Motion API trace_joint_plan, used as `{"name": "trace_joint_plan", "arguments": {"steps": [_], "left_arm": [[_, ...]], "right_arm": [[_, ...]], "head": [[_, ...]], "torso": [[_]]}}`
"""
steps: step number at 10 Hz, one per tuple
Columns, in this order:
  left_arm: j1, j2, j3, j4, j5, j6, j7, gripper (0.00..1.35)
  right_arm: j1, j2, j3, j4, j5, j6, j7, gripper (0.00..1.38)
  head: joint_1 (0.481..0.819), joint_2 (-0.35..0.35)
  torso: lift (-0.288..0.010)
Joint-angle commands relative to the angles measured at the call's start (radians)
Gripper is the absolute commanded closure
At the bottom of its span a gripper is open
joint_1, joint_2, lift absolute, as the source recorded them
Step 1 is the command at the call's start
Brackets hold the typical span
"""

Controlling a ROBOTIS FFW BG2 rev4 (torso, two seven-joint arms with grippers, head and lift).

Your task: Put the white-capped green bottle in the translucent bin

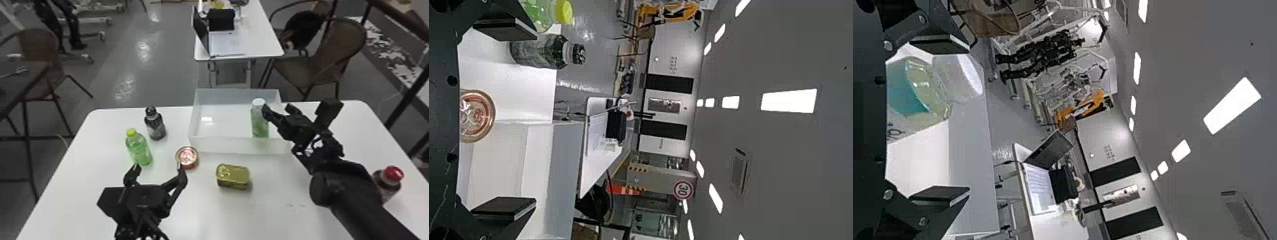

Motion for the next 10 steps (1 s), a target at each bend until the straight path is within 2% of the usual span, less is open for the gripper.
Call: {"name": "trace_joint_plan", "arguments": {"steps": [1,2,4,6,8,10], "left_arm": [[0.001,0.004,0.001,0.0,0.001,-0.009,0.0,0.13],[-0.002,0.006,0.0,0.0,-0.002,-0.013,0.0,0.13],[-0.007,0.003,-0.002,0.0,-0.011,-0.019,0.0,0.13],[-0.016,0.001,-0.005,0.006,-0.017,-0.03,0.002,0.13],[-0.018,-0.002,-0.008,0.006,-0.019,-0.022,0.002,0.13],[-0.016,-0.006,-0.008,0.005,-0.02,-0.019,0.002,0.13]], "right_arm": [[0.049,0.002,-0.003,-0.113,0.009,0.002,-0.002,0.55],[0.117,-0.011,-0.007,-0.257,0.034,0.008,-0.024,0.49],[0.288,-0.051,-0.07,-0.595,0.227,0.109,-0.134,0.46],[0.445,-0.068,-0.138,-0.8,0.259,0.171,-0.147,0.46],[0.601,-0.083,-0.172,-0.943,0.271,0.183,-0.16,0.46],[0.761,-0.086,-0.187,-1.035,0.322,0.126,-0.225,0.46]], "head": [[0.695,0.083],[0.695,0.093],[0.695,0.099],[0.695,0.089],[0.695,0.065],[0.695,0.044]], "torso": [[-0.046],[-0.046],[-0.046],[-0.046],[-0.046],[-0.046]]}}
